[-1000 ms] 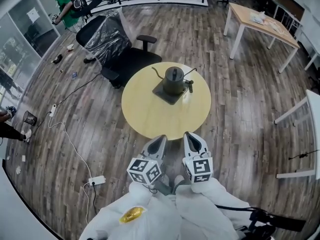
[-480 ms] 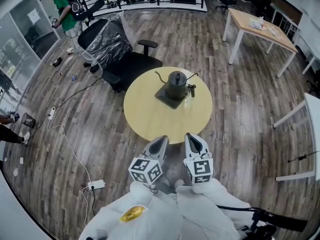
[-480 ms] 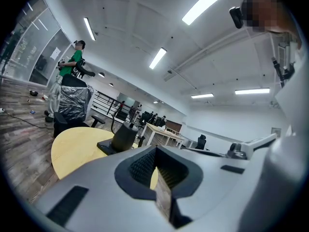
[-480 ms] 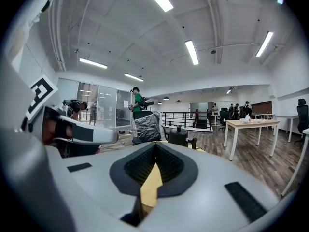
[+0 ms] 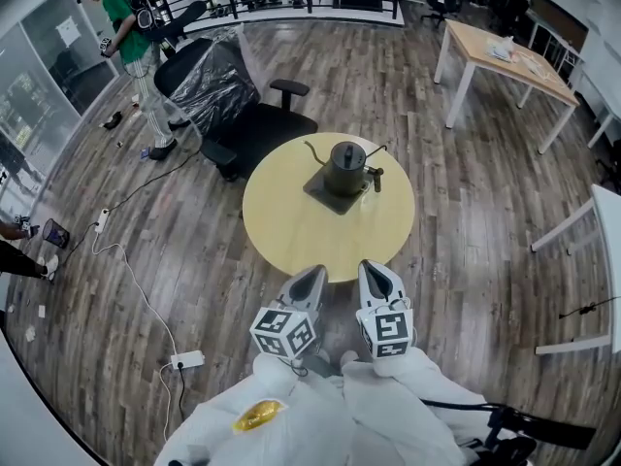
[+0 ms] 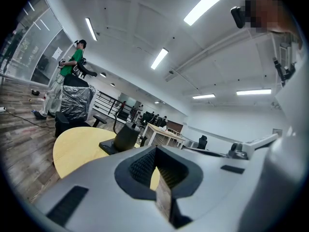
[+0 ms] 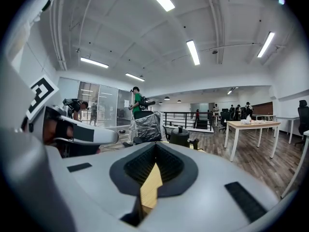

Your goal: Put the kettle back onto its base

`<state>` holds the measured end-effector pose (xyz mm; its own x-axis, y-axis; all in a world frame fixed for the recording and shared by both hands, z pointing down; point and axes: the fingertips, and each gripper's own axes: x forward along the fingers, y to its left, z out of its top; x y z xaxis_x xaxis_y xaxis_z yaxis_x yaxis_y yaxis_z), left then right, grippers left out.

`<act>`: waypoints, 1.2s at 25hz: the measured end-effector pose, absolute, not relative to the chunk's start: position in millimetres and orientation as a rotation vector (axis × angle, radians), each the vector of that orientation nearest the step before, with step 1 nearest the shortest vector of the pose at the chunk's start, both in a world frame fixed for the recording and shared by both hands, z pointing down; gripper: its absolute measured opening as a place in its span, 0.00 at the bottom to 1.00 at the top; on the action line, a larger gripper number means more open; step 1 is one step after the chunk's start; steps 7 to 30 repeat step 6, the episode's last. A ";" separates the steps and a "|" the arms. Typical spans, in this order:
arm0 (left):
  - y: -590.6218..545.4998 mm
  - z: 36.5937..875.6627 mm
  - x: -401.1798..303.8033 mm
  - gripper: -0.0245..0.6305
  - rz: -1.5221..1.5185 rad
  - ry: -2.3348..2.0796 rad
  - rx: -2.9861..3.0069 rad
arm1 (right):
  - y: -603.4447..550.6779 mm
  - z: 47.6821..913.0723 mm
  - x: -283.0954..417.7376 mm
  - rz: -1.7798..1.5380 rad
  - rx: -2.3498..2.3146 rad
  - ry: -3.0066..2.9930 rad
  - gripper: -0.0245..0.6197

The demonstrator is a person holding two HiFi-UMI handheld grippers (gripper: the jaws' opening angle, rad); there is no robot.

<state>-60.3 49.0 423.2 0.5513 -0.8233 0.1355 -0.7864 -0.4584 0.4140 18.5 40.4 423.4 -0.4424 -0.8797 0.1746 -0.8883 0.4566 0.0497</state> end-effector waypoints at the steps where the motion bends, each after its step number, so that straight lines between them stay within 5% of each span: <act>1: 49.4 423.4 -60.7 0.03 -0.116 -1.307 2.359 | 41.2 423.2 18.5 0.071 1.553 -2.527 0.06; 30: 49.0 421.4 -62.0 0.03 -0.120 -1.314 2.359 | 42.5 422.4 18.6 0.072 1.553 -2.523 0.06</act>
